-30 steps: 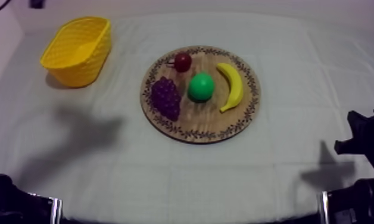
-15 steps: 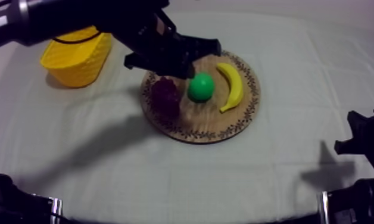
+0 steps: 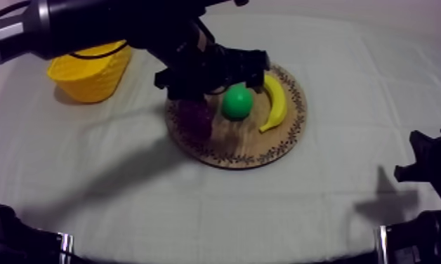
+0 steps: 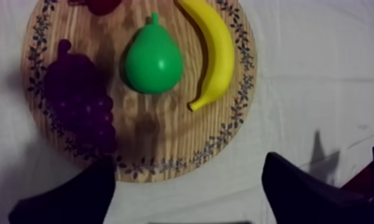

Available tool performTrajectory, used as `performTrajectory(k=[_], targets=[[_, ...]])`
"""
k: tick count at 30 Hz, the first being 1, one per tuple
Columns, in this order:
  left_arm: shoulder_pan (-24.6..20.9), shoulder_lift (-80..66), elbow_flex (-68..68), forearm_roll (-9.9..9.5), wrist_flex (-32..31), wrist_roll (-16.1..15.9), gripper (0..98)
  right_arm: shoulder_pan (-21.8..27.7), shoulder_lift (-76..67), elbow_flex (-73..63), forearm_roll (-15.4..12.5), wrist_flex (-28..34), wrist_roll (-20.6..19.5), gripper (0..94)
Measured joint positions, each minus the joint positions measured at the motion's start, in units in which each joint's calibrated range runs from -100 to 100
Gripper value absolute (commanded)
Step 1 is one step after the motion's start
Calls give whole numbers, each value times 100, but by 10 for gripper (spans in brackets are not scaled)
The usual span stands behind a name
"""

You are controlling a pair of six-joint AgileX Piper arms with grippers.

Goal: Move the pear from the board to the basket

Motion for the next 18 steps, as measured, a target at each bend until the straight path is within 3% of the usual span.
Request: performTrajectory(k=[10,18], targets=[[-71,750,-642,145,333,-257,954,0,0,0,0,0,0,3],[-203,2107,-2069,141,1530,-291,945,0,0,0,0,0,0,3]])
